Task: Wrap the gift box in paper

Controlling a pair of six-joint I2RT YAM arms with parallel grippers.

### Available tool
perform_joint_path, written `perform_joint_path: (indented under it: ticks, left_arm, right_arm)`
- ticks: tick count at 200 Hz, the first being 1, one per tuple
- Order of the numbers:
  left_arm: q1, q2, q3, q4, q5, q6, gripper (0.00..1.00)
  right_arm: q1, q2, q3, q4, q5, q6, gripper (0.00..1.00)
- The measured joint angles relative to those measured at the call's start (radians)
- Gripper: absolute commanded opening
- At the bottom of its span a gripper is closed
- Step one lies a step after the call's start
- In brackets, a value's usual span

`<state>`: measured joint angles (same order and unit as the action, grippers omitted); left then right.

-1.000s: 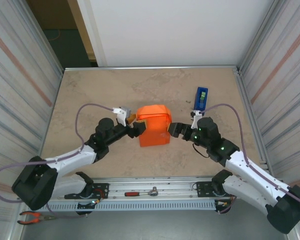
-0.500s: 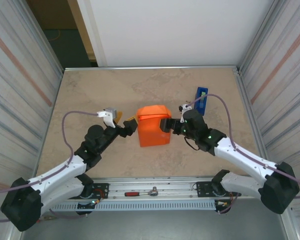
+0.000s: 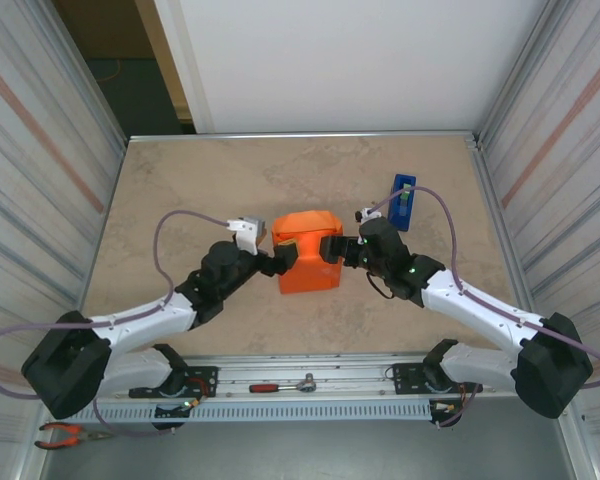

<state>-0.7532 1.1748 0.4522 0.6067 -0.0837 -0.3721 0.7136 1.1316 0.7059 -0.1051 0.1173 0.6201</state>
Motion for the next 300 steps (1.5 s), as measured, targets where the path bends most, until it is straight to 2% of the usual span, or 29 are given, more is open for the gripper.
perform_joint_path:
  ticks: [44,83,151,189,215,240,257,300]
  left_arm:
    - [-0.041,0.084,0.04,0.009,-0.132,0.035,0.93]
    - [-0.054,0.121,0.053,0.003,-0.257,0.047,0.83]
    - [-0.054,0.123,0.07,-0.012,-0.282,0.077,0.71]
    - [-0.054,0.123,0.087,-0.034,-0.275,0.105,0.56]
    - [-0.054,0.135,0.112,-0.056,-0.27,0.13,0.36]
    - [-0.054,0.167,0.145,-0.061,-0.257,0.143,0.23]
    - [-0.054,0.178,0.157,-0.06,-0.258,0.155,0.1]
    - [-0.082,0.169,0.154,-0.081,-0.288,0.166,0.03]
  right_arm:
    - [0.0,-0.001,0.0,0.0,-0.001,0.0,0.98]
    - [0.0,-0.001,0.0,0.0,-0.001,-0.001,0.98]
    - [0.026,0.109,0.029,0.087,0.055,-0.03,0.99]
    - [0.066,0.146,0.037,0.135,0.126,-0.04,0.88]
    - [0.117,0.146,0.037,0.144,0.201,-0.053,0.77]
    - [0.164,0.152,0.036,0.153,0.272,-0.048,0.67]
    - [0.187,0.159,0.036,0.165,0.311,-0.041,0.58]
    - [0.237,0.166,0.037,0.152,0.422,-0.013,0.37]
